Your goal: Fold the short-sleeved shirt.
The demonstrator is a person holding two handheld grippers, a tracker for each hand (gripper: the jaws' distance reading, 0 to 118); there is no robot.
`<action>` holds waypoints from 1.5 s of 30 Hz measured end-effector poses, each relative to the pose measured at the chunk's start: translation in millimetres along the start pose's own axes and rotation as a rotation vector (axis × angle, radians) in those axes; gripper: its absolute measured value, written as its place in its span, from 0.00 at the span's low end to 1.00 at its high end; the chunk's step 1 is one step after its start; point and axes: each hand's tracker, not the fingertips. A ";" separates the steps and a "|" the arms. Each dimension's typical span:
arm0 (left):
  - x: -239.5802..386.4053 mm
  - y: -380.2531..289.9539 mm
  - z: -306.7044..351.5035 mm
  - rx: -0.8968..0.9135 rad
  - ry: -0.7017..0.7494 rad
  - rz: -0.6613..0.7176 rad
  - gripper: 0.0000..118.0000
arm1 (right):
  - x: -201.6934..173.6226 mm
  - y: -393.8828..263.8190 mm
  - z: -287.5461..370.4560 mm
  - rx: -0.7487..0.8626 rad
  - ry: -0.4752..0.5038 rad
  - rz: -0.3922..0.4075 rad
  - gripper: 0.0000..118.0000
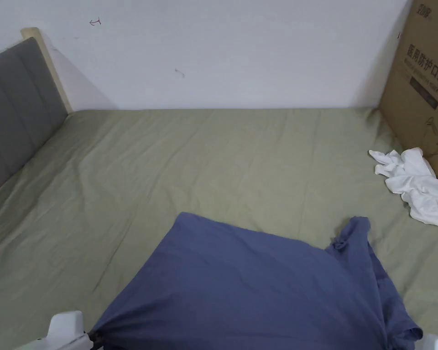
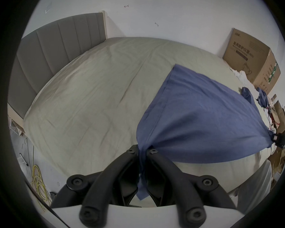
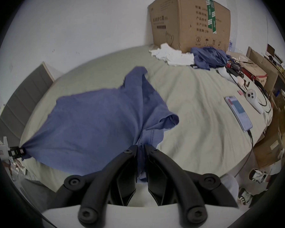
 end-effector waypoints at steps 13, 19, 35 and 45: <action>20.0 -6.2 -21.2 -0.116 0.068 0.017 0.38 | -40.6 8.2 14.3 -0.097 -0.050 -0.014 0.34; 57.8 41.6 52.3 0.170 -0.122 0.086 0.89 | -49.9 67.9 86.8 0.237 0.028 0.024 0.80; 151.7 116.8 117.9 0.663 -0.164 -0.135 0.00 | -49.6 134.2 152.2 0.664 -0.030 0.115 0.06; 158.6 176.5 29.6 0.470 -0.230 -0.160 0.00 | -41.2 147.3 127.9 0.623 -0.065 0.129 0.01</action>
